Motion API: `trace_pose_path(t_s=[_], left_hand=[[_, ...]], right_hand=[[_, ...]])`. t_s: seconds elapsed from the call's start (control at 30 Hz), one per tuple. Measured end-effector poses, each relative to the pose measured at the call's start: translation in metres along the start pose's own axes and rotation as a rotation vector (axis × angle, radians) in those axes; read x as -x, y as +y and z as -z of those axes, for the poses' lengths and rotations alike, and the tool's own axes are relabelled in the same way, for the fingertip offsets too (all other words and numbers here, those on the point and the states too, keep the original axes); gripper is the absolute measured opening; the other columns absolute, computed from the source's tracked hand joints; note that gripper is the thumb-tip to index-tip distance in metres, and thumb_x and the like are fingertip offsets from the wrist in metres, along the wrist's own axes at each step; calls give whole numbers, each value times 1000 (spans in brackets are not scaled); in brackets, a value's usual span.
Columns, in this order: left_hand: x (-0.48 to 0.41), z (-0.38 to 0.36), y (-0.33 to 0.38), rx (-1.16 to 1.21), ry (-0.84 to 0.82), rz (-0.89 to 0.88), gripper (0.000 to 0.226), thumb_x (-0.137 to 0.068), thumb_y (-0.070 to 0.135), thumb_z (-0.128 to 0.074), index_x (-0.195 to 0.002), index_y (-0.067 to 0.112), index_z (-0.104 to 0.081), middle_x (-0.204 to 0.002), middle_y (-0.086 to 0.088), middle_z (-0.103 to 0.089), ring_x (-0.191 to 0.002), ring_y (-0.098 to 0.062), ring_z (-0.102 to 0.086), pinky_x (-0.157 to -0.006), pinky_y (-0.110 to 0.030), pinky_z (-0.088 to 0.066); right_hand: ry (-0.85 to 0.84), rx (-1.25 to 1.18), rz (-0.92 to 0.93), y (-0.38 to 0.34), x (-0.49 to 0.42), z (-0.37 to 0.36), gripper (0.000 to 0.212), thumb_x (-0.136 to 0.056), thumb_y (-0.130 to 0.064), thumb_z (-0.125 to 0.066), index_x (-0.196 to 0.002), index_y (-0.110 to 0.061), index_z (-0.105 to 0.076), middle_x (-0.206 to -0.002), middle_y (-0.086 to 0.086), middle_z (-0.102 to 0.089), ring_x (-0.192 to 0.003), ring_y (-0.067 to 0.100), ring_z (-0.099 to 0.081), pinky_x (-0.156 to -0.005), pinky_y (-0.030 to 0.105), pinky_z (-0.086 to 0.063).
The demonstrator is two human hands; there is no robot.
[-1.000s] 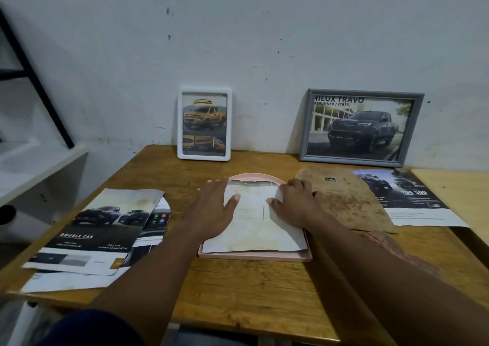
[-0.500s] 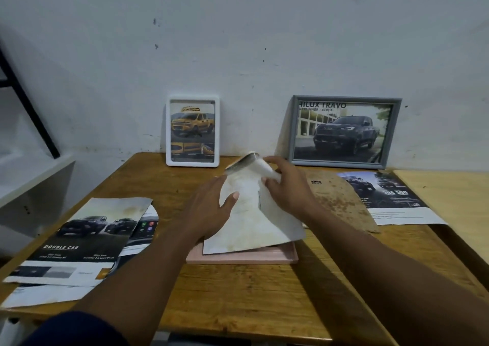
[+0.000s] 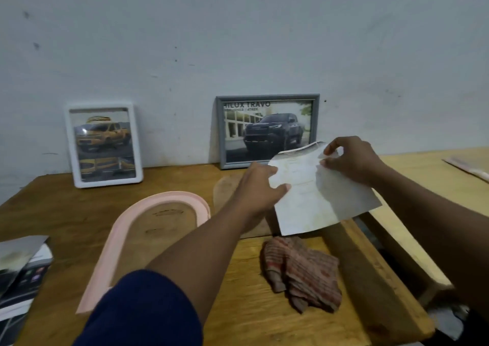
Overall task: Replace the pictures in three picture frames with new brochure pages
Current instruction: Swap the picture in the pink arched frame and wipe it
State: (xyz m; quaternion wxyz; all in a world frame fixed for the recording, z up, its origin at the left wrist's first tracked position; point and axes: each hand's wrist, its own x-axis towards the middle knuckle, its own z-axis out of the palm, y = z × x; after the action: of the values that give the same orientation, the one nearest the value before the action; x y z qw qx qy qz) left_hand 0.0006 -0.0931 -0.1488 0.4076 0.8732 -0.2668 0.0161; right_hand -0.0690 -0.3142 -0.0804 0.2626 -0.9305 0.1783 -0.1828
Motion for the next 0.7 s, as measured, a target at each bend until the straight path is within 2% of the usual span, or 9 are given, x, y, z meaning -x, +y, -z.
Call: trace_pose_path(t_s=[0.1,0.2,0.23,0.3,0.37,0.43,0.53,0.63,0.7], left_hand=[[-15,-34,11,-129,-60,-37,70,-87,56,-67,-145,21,-52,-144,2,-45,-133,-21,-44,-104,-43,-45],[-27,-52,10,-373,-207,-62,69,-91,62,-57,-147,22,-48,-157,-5,-33,-143,-28,-29,-111,-49,-35],[-30,-56,8,-476,-255,-75,66,-93,63,-53,-145,22,-50,-159,-7,-31,-143,-30,-27,-112,-49,-33],[-33,-60,3,-603,-308,-92,62,-95,64,-47,-141,22,-53,-159,-9,-32,-143,-32,-28,-113,-49,-31],[-35,-60,-5,-628,-318,-103,62,-98,64,-42,-143,23,-51,-157,-8,-35,-142,-30,-32,-113,-48,-31],[-34,-56,-13,-673,-287,-152,61,-100,63,-36,-146,26,-49,-156,-5,-39,-141,-28,-35,-113,-48,-30],[-29,-49,-23,-703,-251,-193,60,-102,62,-28,-150,29,-43,-158,-2,-38,-143,-26,-34,-115,-49,-27],[-24,-47,-29,-637,-263,-194,65,-103,62,-21,-157,28,-31,-161,-1,-35,-147,-24,-29,-119,-48,-23],[-22,-46,-30,-611,-260,-203,66,-103,62,-19,-158,27,-28,-162,1,-34,-148,-22,-28,-121,-46,-22]], right_hand=[[-31,107,-10,37,-16,1,28,-84,-29,-78,-109,-18,-71,-122,10,-62,-107,28,-55,-81,30,-39],[-98,206,-15,55,-26,-9,38,-84,-30,-77,-118,-17,-68,-131,15,-54,-117,32,-52,-86,31,-39],[-140,287,-32,58,-27,-16,46,-84,-36,-75,-126,-19,-65,-139,16,-47,-124,35,-47,-93,35,-39],[-220,486,-58,62,-23,-30,58,-85,-50,-69,-138,-31,-53,-158,12,-24,-141,39,-25,-108,48,-30],[-268,520,-3,63,-16,-49,56,-86,-56,-63,-138,-38,-50,-164,1,-14,-148,35,-11,-111,55,-22],[-303,423,79,61,-6,-68,42,-91,-53,-57,-131,-40,-55,-163,-3,-21,-149,29,-15,-110,56,-23],[-317,303,137,54,6,-87,26,-94,-39,-45,-118,-39,-55,-152,-4,-43,-140,24,-35,-108,53,-33],[-306,295,161,52,9,-90,39,-100,-41,-38,-138,-38,-47,-155,-6,-41,-142,22,-34,-110,55,-32],[-311,327,193,54,6,-86,41,-102,-41,-35,-141,-39,-46,-155,-4,-40,-143,22,-34,-109,53,-31]])
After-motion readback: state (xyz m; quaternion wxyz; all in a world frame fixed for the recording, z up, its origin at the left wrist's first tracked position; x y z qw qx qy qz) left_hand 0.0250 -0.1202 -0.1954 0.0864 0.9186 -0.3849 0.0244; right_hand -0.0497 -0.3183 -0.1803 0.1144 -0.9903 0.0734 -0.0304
